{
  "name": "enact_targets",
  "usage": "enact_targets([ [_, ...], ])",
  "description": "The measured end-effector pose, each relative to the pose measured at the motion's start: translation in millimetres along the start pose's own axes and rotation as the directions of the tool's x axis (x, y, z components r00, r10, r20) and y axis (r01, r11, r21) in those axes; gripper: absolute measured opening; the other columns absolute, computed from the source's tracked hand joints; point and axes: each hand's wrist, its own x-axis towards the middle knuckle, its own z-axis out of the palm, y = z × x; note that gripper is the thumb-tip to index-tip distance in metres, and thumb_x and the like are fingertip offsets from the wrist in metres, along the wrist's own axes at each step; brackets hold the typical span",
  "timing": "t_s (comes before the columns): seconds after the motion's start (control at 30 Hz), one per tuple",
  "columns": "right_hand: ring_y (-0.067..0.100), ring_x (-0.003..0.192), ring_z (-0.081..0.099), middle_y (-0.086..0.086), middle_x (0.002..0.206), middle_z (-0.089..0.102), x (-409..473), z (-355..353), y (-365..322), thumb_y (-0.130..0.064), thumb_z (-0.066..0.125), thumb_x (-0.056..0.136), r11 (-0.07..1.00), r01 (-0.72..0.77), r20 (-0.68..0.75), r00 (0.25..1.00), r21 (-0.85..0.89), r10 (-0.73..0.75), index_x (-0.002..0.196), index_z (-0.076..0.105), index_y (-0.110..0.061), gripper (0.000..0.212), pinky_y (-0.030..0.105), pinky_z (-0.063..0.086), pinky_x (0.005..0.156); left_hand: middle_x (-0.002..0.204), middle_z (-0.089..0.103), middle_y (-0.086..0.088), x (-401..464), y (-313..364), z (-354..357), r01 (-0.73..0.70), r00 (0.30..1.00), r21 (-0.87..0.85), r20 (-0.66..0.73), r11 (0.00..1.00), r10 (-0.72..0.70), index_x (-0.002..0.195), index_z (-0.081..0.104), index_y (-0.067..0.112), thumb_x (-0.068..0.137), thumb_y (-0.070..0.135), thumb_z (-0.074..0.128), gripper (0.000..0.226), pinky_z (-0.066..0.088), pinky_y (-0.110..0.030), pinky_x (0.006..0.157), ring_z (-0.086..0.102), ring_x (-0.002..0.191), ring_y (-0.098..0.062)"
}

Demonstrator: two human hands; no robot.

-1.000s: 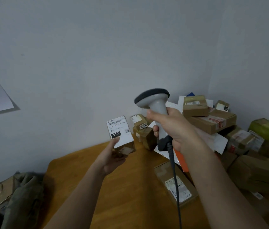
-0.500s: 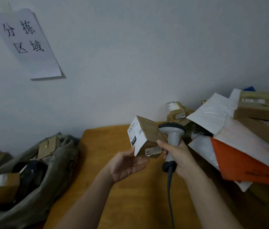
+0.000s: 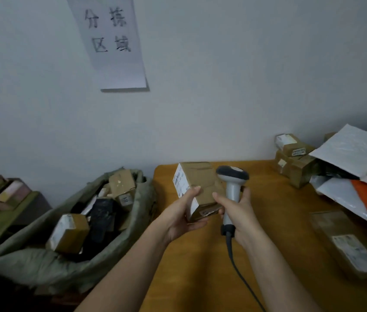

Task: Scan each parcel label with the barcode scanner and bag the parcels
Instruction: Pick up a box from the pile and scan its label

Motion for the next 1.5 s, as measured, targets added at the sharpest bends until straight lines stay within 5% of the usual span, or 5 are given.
enact_targets([
  [0.3,0.012,0.053,0.053,0.004,0.084,0.061,-18.1,94.7,21.5,-0.032,0.079,0.080,0.980,-0.142,0.062,0.989,0.137,0.135,0.131,0.041,-0.024,0.064,0.027,0.048,0.051,0.123,0.066,-0.015,-34.5,21.1,-108.2,0.023,0.998,-0.135,0.069,0.991,-0.014,0.132,0.055,0.019,0.080,0.039,0.068,0.057,0.050,-0.046,0.097,0.065,0.109,-0.033],
  [0.47,0.012,0.054,0.052,0.006,0.085,0.059,3.3,129.7,20.5,-0.031,0.079,0.080,0.978,-0.165,0.060,0.986,0.125,0.158,0.129,0.041,-0.024,0.062,0.029,0.046,0.051,0.112,0.066,-0.014,-35.9,30.2,-150.7,-0.039,0.975,-0.079,-0.219,0.996,0.021,0.121,0.061,0.011,0.080,0.070,0.053,0.072,0.056,-0.039,0.085,0.064,0.105,-0.029],
  [0.8,0.013,0.051,0.050,0.005,0.081,0.056,25.6,202.9,33.1,-0.033,0.080,0.080,0.967,-0.219,0.092,0.974,0.130,0.208,0.122,0.044,-0.020,0.057,0.027,0.045,0.046,0.075,0.048,-0.009,-31.4,49.4,-317.9,0.141,0.573,0.204,-0.815,0.969,0.089,0.079,0.056,0.005,0.093,0.011,0.057,0.015,0.044,-0.035,0.070,0.050,0.075,-0.026],
  [1.27,0.015,0.067,0.058,0.008,0.109,0.062,48.8,320.8,59.8,-0.040,0.080,0.078,0.976,-0.218,-0.018,0.976,0.007,0.218,0.126,0.041,-0.028,0.063,0.028,0.049,0.056,0.121,0.056,-0.016,58.2,55.1,-482.0,0.620,0.712,0.688,-0.696,0.378,0.098,0.118,0.055,0.010,0.068,0.054,0.075,0.069,0.044,-0.047,0.097,0.051,0.116,-0.038],
  [1.5,0.015,0.071,0.060,0.006,0.112,0.063,55.3,361.3,70.2,-0.035,0.081,0.078,0.982,-0.180,-0.057,0.983,-0.054,0.177,0.129,0.042,-0.025,0.065,0.025,0.048,0.051,0.125,0.054,-0.035,65.5,78.4,-505.5,0.453,0.614,0.519,-0.771,0.725,0.168,0.120,0.051,-0.020,0.097,0.001,0.042,0.032,0.041,-0.044,0.089,0.052,0.116,-0.048],
])
